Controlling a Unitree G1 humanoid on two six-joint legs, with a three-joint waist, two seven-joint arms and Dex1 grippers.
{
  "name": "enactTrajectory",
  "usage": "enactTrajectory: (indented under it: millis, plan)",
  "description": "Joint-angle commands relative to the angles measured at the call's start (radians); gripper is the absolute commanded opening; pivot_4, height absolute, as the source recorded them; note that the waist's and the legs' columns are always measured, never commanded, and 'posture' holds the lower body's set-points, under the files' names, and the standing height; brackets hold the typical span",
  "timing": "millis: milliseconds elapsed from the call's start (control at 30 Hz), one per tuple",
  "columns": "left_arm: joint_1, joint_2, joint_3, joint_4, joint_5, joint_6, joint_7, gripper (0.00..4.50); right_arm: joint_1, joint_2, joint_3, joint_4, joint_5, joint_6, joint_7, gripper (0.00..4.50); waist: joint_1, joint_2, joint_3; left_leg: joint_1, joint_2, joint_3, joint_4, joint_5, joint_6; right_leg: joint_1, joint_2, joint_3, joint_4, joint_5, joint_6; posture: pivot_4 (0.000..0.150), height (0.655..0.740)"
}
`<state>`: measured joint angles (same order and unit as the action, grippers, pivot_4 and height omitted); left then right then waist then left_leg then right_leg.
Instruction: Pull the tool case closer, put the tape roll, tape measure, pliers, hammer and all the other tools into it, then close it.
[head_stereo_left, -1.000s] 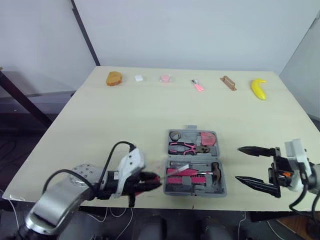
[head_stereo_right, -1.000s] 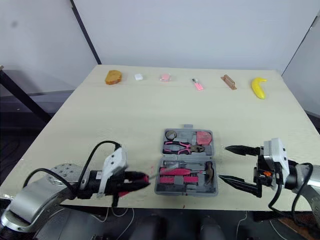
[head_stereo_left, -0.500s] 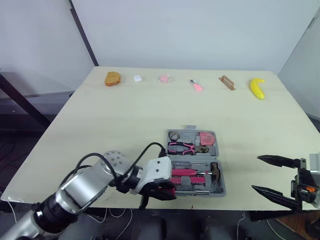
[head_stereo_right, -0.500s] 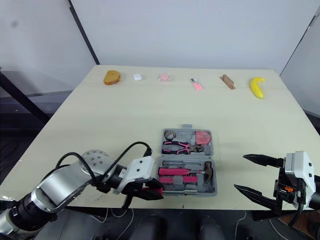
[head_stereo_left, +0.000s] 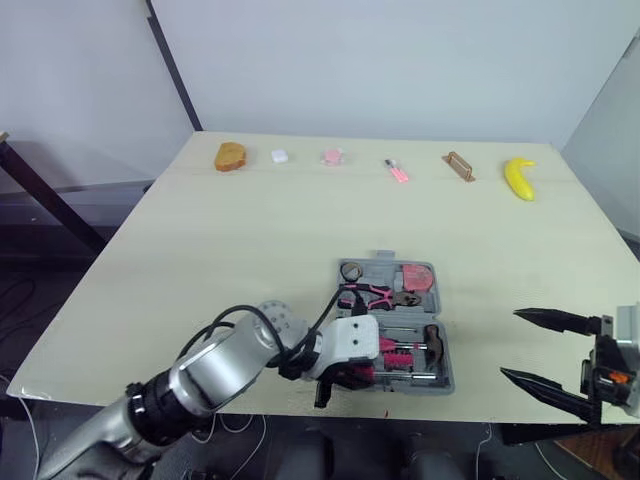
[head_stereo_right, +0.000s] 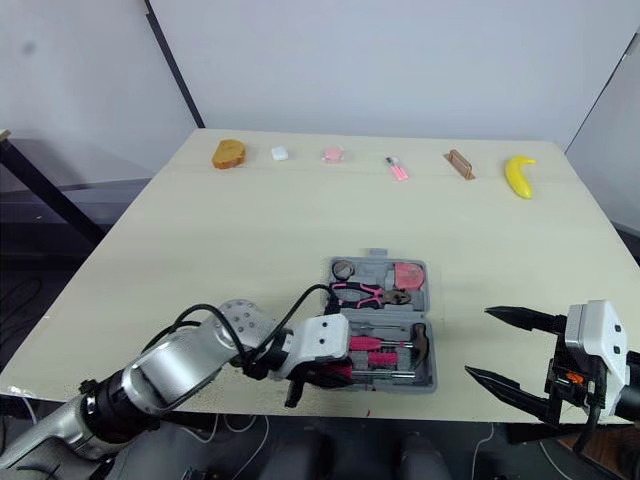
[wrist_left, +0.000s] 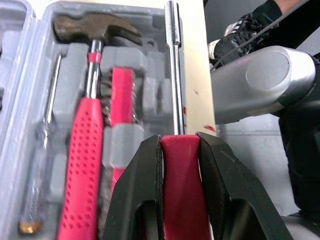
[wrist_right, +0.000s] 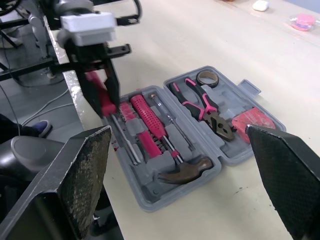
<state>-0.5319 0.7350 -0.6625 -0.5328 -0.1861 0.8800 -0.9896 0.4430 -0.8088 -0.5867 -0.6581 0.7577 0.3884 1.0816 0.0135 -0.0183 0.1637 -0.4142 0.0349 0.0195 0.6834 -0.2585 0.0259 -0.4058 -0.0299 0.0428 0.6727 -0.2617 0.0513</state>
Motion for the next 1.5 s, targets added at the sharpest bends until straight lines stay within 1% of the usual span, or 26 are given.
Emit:
enactTrajectory:
  millis: [33, 300, 433, 633, 933, 1133, 1233, 1400, 1500]
  plan:
    - [-0.034, -0.01, -0.033, 0.0, 0.02, -0.016, -0.026, 0.56, 0.003, -0.005, -0.038, -0.034, 0.025, 0.0, -0.005, 4.5, 0.0, 0.0, 0.0, 0.0, 0.0, 0.0, 0.0, 0.0, 0.0, 0.0, 0.0, 0.0, 0.0, 0.0, 0.0, 0.15, 0.74]
    - [-0.07, -0.07, -0.103, 0.06, 0.068, 0.002, -0.019, 0.56, 0.039, 0.012, -0.059, -0.062, 0.025, -0.003, -0.023, 4.5, 0.001, 0.0, 0.0, 0.0, 0.0, 0.0, 0.0, 0.0, 0.0, 0.0, 0.0, 0.0, 0.0, 0.0, 0.0, 0.15, 0.74]
    - [-0.109, -0.124, -0.124, 0.161, 0.104, -0.013, -0.009, 0.56, 0.053, 0.02, -0.061, -0.073, 0.023, -0.007, -0.03, 4.5, 0.001, 0.0, 0.0, 0.0, 0.0, 0.0, 0.0, 0.0, 0.0, 0.0, 0.0, 0.0, 0.0, 0.0, 0.0, 0.15, 0.74]
    - [-0.123, -0.163, -0.144, 0.266, 0.148, -0.066, -0.009, 0.56, 0.068, 0.031, -0.061, -0.081, 0.018, -0.015, -0.034, 4.5, 0.0, 0.0, 0.0, 0.0, 0.0, 0.0, 0.0, 0.0, 0.0, 0.0, 0.001, 0.0, 0.0, 0.0, 0.0, 0.15, 0.74]
    - [-0.061, -0.16, -0.157, 0.253, 0.173, -0.115, -0.034, 0.56, 0.092, 0.036, -0.07, -0.075, 0.011, -0.029, -0.022, 4.5, 0.0, 0.001, -0.001, 0.0, 0.0, -0.001, 0.0, 0.0, 0.0, 0.0, 0.0, 0.001, 0.0, 0.0, 0.0, 0.15, 0.74]
    - [-0.045, -0.17, -0.15, 0.235, 0.173, -0.092, -0.045, 0.56, 0.106, 0.036, -0.081, -0.077, 0.014, -0.031, -0.014, 4.5, 0.0, 0.001, -0.001, 0.0, 0.0, -0.001, 0.0, 0.0, 0.0, 0.0, 0.001, 0.001, 0.0, 0.0, 0.0, 0.15, 0.74]
    - [-0.047, -0.175, -0.148, 0.226, 0.174, -0.081, -0.047, 0.56, 0.111, 0.036, -0.085, -0.077, 0.015, -0.031, -0.011, 4.5, 0.0, 0.001, -0.001, 0.0, 0.0, -0.001, 0.0, 0.0, 0.0, 0.0, 0.001, 0.001, 0.001, 0.0, 0.0, 0.15, 0.74]
    - [-0.079, -0.198, -0.14, 0.282, 0.174, -0.077, -0.056, 0.56, 0.111, 0.036, -0.077, -0.073, 0.013, -0.034, -0.011, 4.5, 0.001, 0.001, -0.001, 0.0, 0.0, -0.001, 0.0, 0.0, 0.0, 0.0, 0.001, 0.001, 0.001, 0.0, 0.0, 0.15, 0.74]
    - [-0.092, -0.204, -0.151, 0.281, 0.181, -0.063, -0.065, 0.56, 0.1, 0.033, -0.066, -0.07, 0.012, -0.034, -0.015, 4.5, 0.0, 0.001, -0.001, 0.0, 0.0, -0.001, 0.001, 0.0, 0.0, 0.0, 0.0, 0.001, 0.0, 0.0, 0.0, 0.15, 0.74]
